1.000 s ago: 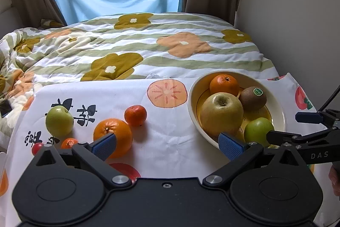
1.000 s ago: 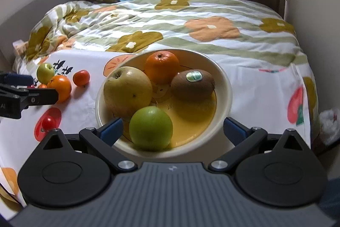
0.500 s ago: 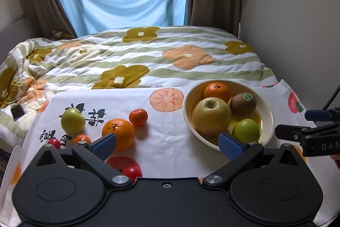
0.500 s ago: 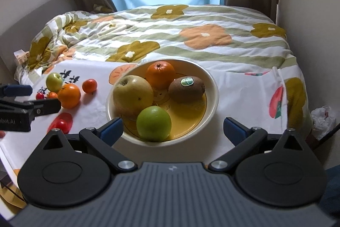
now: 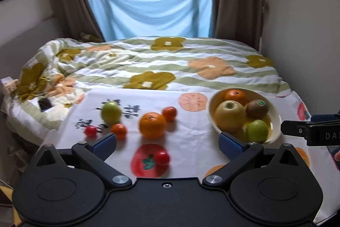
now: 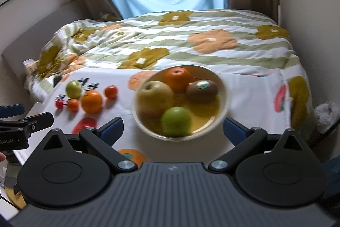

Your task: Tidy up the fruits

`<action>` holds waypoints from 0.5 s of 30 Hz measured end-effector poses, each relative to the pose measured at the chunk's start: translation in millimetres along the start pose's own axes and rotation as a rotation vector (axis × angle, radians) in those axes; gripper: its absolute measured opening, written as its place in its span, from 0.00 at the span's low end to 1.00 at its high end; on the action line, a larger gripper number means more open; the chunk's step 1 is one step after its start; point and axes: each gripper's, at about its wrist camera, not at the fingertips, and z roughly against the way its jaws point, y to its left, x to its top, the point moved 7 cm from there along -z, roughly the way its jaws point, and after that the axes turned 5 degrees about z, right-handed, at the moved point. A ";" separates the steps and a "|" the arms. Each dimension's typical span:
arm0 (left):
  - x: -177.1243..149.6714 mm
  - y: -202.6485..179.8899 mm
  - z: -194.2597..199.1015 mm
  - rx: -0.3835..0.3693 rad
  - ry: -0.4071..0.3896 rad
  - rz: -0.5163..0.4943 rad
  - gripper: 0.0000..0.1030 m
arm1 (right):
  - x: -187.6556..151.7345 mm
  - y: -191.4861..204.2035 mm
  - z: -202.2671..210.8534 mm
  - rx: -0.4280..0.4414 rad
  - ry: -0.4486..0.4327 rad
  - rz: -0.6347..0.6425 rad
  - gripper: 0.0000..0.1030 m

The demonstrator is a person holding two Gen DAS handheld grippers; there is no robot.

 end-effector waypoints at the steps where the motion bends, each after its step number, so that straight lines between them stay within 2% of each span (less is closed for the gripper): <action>1: 0.4 5.4 3.3 0.013 -0.006 0.003 1.00 | 2.3 6.4 0.8 0.010 -0.008 0.012 1.00; 9: 1.1 49.5 12.5 0.084 -0.027 -0.002 1.00 | 16.0 54.7 -5.2 0.069 -0.033 0.058 1.00; 15: 5.7 89.0 -4.5 0.060 0.009 -0.014 1.00 | 19.7 88.8 -22.4 0.060 -0.021 0.037 1.00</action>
